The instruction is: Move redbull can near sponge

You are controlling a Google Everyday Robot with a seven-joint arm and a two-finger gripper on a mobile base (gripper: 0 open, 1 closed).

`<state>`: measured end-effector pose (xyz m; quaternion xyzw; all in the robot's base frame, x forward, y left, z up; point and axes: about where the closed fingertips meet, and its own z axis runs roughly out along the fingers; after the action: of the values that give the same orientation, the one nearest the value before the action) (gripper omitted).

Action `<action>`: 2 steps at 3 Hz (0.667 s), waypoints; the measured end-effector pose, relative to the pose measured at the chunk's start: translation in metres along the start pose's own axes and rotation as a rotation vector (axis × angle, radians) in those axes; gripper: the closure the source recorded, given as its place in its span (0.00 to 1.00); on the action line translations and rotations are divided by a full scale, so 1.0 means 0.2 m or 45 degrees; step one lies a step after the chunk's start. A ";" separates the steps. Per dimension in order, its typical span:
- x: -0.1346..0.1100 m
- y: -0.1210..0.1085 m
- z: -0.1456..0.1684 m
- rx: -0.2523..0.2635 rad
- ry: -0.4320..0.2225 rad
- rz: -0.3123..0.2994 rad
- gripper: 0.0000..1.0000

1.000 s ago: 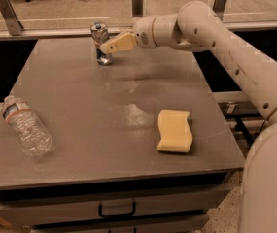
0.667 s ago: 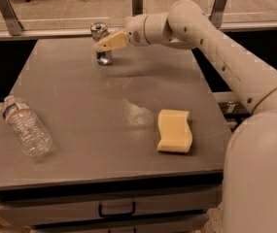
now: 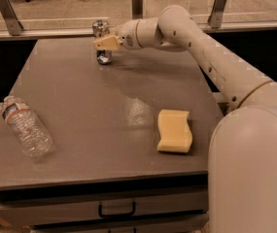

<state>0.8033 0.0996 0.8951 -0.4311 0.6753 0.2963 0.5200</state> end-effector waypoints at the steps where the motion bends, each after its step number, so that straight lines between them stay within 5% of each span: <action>1: -0.01 0.02 -0.04 0.010 -0.010 -0.001 0.65; 2: -0.07 0.02 -0.24 0.084 -0.054 0.008 0.88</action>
Offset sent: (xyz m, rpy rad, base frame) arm -0.0628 -0.1125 0.0766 0.1001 -0.0940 -0.1983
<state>0.7789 0.0647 0.9212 -0.4051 0.6748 0.2844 0.5473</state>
